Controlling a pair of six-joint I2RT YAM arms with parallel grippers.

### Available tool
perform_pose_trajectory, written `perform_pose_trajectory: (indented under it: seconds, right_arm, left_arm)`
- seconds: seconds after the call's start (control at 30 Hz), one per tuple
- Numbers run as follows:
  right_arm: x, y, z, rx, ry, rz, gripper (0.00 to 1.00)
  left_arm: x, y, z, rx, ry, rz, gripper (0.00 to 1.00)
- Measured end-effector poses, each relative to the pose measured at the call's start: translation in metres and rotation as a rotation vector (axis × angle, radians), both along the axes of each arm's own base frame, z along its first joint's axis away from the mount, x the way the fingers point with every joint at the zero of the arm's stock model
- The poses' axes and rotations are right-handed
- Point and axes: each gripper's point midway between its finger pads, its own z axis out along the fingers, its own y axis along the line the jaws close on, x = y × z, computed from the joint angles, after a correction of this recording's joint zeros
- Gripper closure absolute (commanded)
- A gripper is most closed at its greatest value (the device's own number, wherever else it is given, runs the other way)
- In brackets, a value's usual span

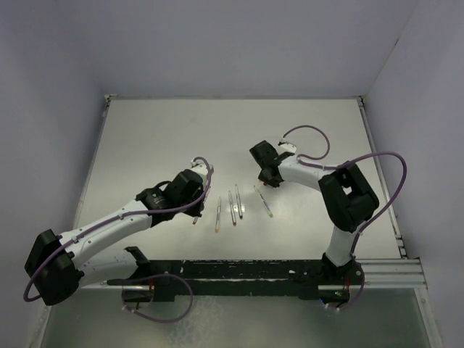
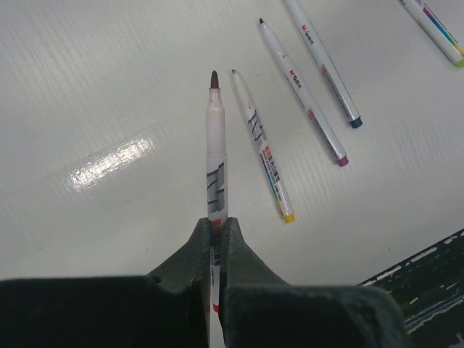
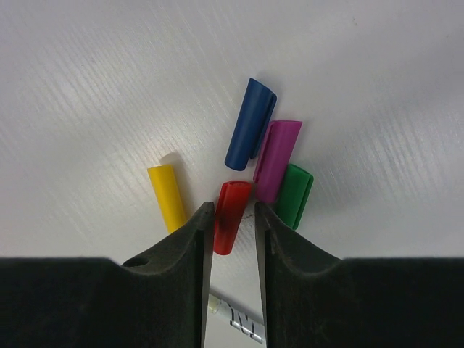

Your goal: Insert the pens into the pen caps

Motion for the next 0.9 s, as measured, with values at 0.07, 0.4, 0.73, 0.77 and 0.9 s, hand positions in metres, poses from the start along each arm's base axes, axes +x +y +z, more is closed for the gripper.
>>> perform_pose_trajectory:
  seconds: [0.07,0.4,0.73,0.77,0.9]
  right_arm:
    - [-0.0006,0.0006,0.0,-0.004,0.003,0.003,0.68]
    - [-0.0062,0.0032,-0.0018,-0.052,0.016,0.029,0.73]
    - [-0.0063,0.0042,-0.0026,-0.079,0.031,0.054,0.96]
    - [-0.0066,0.0045,-0.0027,-0.08,0.032,0.059,1.0]
    - [-0.0062,0.0056,-0.0018,-0.085,0.035,0.077,0.99]
  left_arm:
    - [0.0001,-0.0001,0.0001,0.0,-0.001,0.0,1.0]
    - [0.0004,-0.0002,0.0004,0.0,-0.003,-0.002,1.0]
    - [0.0005,-0.0004,0.0024,-0.007,-0.007,0.0,1.0]
    - [0.0005,-0.0004,0.0027,-0.008,-0.008,0.001,1.0]
    - [0.0005,-0.0004,0.0027,-0.008,-0.008,0.001,1.0]
